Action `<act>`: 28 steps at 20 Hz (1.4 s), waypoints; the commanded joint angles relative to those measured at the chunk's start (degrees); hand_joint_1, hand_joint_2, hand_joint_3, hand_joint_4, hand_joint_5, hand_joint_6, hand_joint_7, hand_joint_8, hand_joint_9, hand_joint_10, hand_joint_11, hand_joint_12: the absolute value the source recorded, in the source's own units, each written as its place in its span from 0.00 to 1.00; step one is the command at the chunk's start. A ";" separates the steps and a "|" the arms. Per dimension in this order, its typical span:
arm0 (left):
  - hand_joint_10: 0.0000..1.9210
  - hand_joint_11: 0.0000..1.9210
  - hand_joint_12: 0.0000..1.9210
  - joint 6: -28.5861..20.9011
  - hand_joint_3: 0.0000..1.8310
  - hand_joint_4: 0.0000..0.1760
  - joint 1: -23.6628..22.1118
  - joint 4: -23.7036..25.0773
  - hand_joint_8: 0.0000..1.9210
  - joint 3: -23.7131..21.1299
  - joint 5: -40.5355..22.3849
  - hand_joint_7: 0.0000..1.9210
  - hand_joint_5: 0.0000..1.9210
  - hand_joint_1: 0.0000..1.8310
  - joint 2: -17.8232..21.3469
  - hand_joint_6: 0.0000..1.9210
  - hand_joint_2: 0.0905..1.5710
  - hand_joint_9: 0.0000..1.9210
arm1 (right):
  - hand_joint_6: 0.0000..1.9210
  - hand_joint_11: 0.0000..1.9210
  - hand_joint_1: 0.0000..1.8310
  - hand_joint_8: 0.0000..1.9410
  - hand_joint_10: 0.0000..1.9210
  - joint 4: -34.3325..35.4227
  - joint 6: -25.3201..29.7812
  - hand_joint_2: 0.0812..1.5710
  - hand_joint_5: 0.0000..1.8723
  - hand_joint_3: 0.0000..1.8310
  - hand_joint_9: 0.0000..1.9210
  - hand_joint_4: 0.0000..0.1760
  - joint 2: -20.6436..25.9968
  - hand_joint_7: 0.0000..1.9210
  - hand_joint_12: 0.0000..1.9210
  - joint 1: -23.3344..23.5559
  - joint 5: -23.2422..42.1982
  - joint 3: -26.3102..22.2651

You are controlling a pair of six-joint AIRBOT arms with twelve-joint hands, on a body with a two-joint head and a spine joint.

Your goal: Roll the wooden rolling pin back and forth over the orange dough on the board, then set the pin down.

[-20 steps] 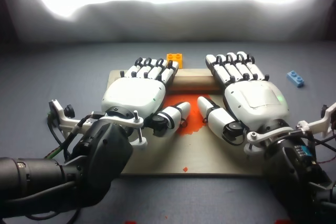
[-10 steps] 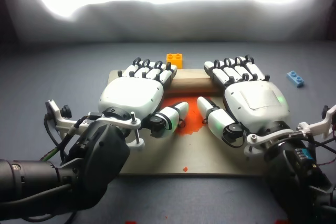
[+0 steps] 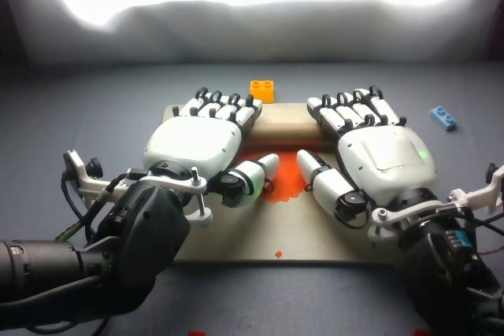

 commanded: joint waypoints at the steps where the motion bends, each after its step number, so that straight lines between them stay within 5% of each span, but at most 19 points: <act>1: 0.00 0.00 0.11 0.38 0.00 0.00 -0.06 2.51 0.00 -0.29 -4.45 0.09 0.08 0.00 0.76 0.00 0.94 0.06 | 0.02 0.00 0.00 0.00 0.01 -2.35 -0.21 0.98 0.14 0.00 0.11 0.00 0.38 0.17 0.19 -0.27 4.61 -0.02; 5: 0.00 0.00 0.18 0.64 0.00 0.00 -0.02 2.41 0.00 -1.21 -4.44 0.10 0.09 0.00 1.50 0.00 0.95 0.08 | 0.02 0.00 0.00 0.00 0.01 -2.35 -0.53 0.98 0.15 0.00 0.12 0.00 0.50 0.18 0.32 -0.92 5.09 -0.76; 15: 0.00 0.00 0.16 0.41 0.00 0.00 0.51 2.48 0.00 -3.69 -5.45 0.09 0.09 0.00 2.76 0.00 0.95 0.07 | 0.02 0.00 0.00 0.00 0.01 -2.35 -2.73 0.99 0.15 0.00 0.13 0.00 0.61 0.19 0.35 -1.98 7.42 -2.42; 24: 0.00 0.00 0.15 -1.28 0.00 0.00 1.28 4.13 0.00 -5.45 -7.95 0.10 0.10 0.00 4.29 0.00 0.95 0.08 | 0.01 0.00 0.00 0.00 0.01 -2.35 -5.92 0.99 0.15 0.00 0.13 0.00 0.66 0.18 0.28 -2.65 10.13 -3.67; 28: 0.00 0.00 0.18 -2.83 0.00 0.00 3.10 4.59 0.00 -6.68 -10.66 0.10 0.10 0.00 4.85 0.00 0.95 0.07 | 0.01 0.00 0.00 0.00 0.01 -2.35 -6.80 0.99 0.15 0.00 0.13 0.00 0.64 0.17 0.34 -2.90 11.14 -4.31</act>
